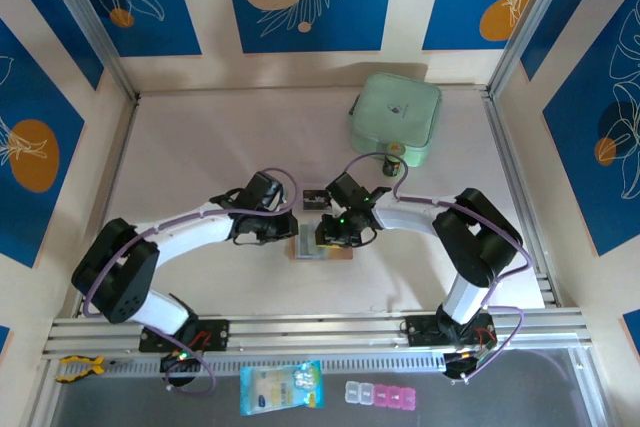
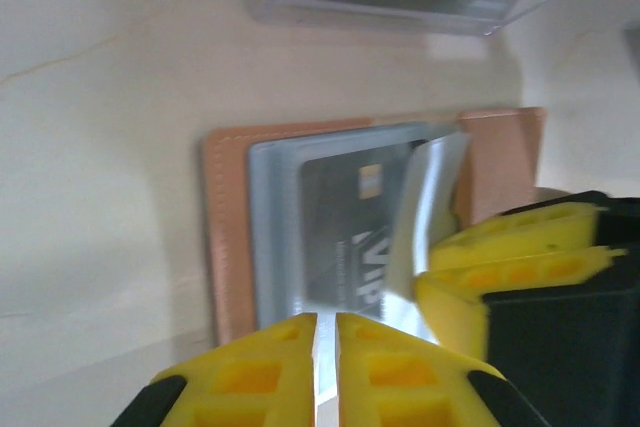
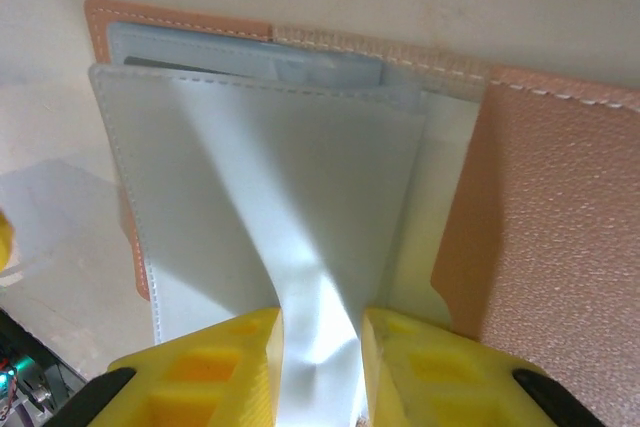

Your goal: Take the credit cards out of the card holder

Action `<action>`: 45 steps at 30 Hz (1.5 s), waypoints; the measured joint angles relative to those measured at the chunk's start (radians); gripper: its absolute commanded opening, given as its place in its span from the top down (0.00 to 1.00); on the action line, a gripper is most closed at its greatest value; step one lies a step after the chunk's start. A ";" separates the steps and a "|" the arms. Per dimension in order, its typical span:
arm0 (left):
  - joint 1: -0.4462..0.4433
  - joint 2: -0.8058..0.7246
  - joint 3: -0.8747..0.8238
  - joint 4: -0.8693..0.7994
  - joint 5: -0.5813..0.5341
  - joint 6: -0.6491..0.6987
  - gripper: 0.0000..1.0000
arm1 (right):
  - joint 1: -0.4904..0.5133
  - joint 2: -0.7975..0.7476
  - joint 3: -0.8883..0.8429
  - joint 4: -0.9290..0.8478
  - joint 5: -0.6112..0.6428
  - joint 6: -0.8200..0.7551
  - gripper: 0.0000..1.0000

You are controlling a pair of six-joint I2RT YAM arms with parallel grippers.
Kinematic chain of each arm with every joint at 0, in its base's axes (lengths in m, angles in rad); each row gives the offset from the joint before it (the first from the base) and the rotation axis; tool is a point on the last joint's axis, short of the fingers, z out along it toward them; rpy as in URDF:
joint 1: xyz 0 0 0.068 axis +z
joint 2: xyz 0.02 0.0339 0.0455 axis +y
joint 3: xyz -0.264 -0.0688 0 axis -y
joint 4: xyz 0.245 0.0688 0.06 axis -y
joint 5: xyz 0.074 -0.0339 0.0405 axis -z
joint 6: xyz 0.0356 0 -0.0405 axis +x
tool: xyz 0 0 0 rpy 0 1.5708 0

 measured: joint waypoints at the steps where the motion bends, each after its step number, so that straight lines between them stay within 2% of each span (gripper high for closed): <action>1: -0.003 0.000 0.000 0.011 0.011 -0.007 0.81 | -0.001 0.000 -0.003 0.004 -0.002 0.000 0.73; 10: -0.018 0.051 0.015 0.076 0.079 -0.040 0.75 | -0.001 -0.001 -0.011 0.016 -0.009 0.000 0.73; 27: -0.034 0.146 0.045 0.106 0.105 -0.055 0.76 | -0.002 -0.038 -0.037 0.028 -0.016 0.000 0.72; 45: -0.091 0.158 0.176 0.089 0.109 -0.069 0.67 | -0.087 -0.270 -0.074 -0.103 0.040 -0.015 0.71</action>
